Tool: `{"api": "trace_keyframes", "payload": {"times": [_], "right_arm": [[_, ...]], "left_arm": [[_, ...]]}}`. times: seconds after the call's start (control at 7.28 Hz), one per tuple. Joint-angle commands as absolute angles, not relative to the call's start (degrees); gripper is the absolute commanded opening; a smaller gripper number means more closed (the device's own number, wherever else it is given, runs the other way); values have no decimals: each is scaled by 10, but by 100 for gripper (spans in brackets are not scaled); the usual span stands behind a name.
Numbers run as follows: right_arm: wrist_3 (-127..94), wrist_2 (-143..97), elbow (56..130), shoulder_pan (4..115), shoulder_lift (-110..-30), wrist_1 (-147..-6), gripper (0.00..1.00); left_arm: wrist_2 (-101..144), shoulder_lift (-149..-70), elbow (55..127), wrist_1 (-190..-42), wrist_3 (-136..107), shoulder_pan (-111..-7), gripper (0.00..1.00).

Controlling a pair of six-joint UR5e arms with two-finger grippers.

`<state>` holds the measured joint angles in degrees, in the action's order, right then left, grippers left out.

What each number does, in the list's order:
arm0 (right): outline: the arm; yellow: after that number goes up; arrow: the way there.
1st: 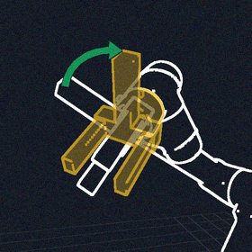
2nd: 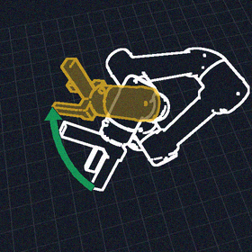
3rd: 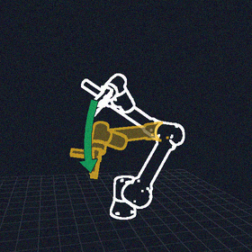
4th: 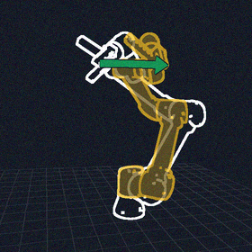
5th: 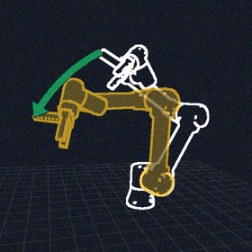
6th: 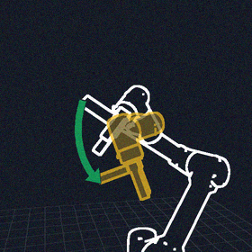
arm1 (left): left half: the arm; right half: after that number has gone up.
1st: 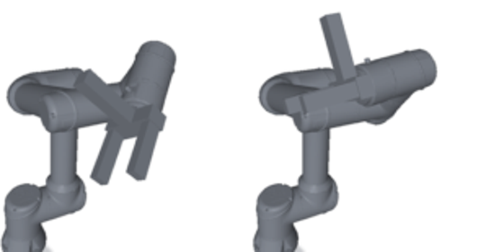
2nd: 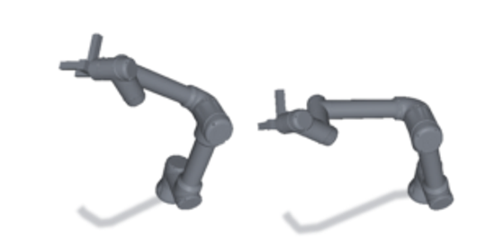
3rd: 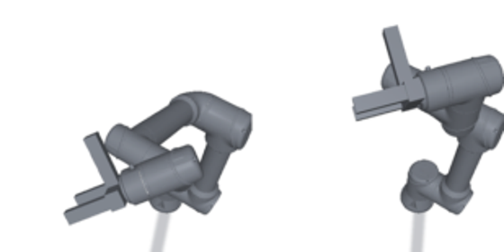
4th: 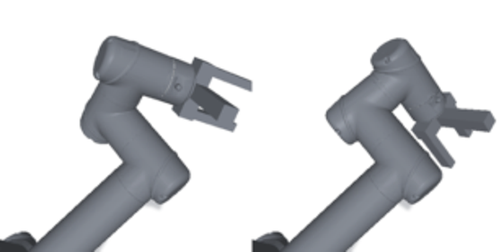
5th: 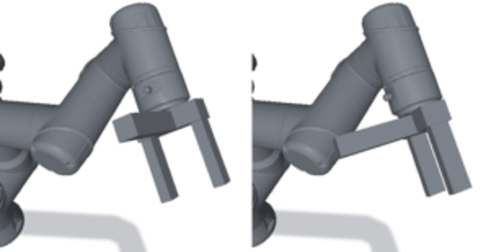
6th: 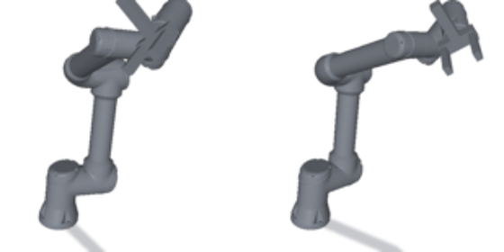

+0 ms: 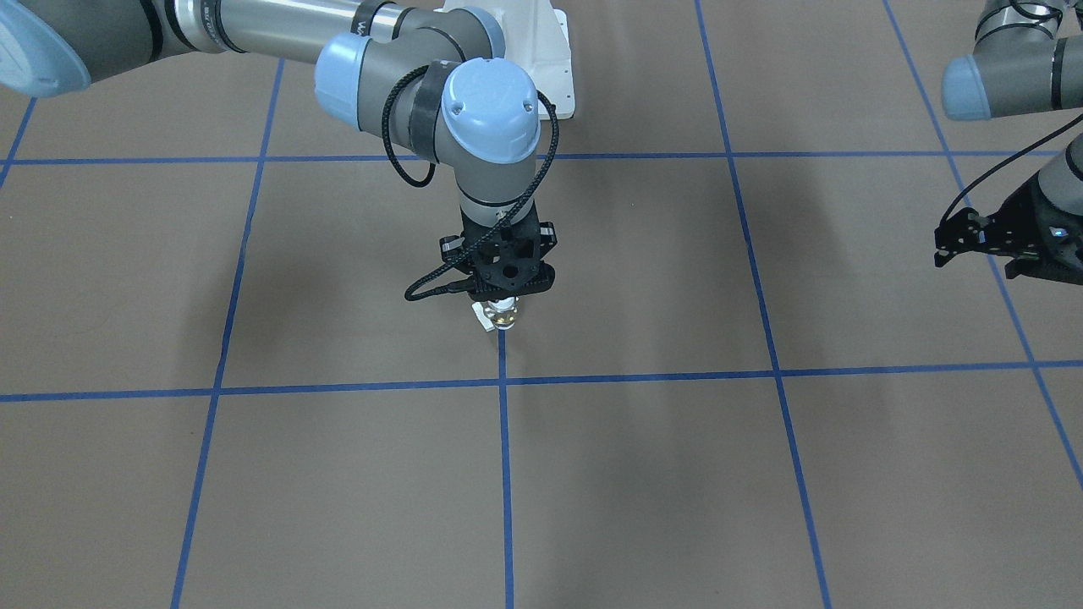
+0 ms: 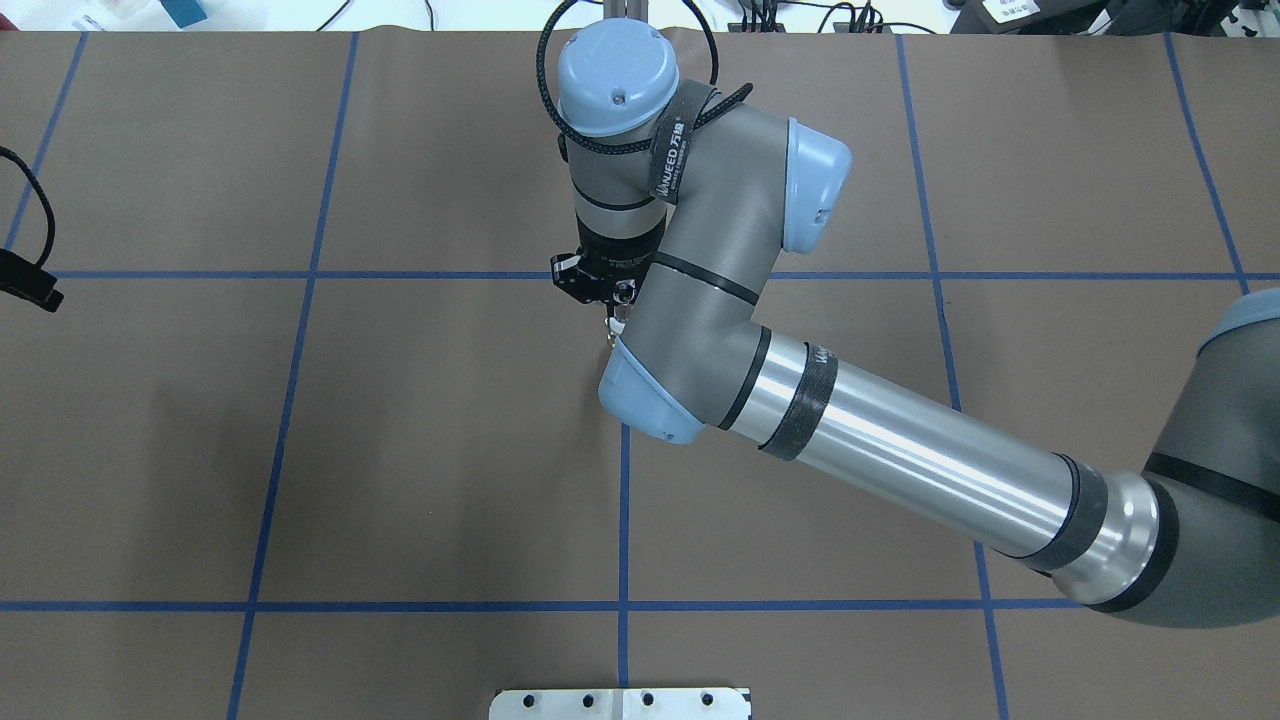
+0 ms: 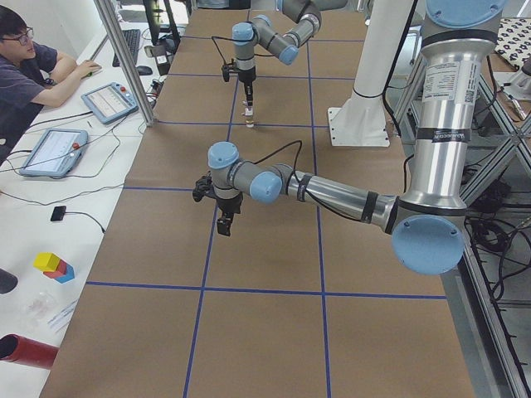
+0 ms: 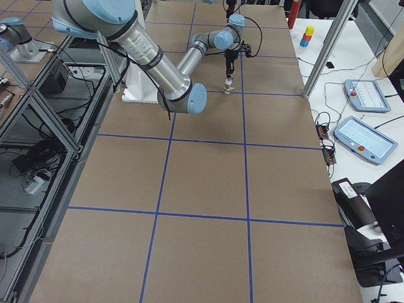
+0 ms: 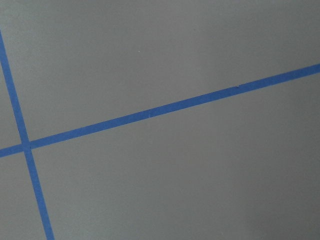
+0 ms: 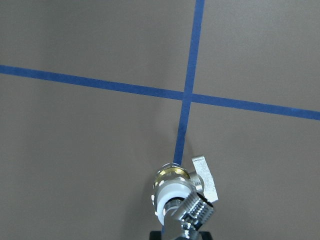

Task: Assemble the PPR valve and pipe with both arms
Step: 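Press and twist the chrome fitting into the valve with the right gripper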

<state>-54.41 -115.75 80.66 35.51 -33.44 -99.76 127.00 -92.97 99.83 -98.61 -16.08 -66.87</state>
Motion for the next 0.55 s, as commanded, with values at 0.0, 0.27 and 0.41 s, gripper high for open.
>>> {"api": "trace_keyframes", "payload": {"times": [0.0,0.27,0.41], "right_arm": [[-543,-1158,806,354,-336,-998,0],[-541,-1158,803,352,-337,-996,0],[-541,-1158,803,352,-338,-996,0]], "left_arm": [[1270,-930,998,-986,-161,-668,100],[1270,-930,998,-986,-161,-668,100],[1270,-930,998,-986,-161,-668,100]]}}
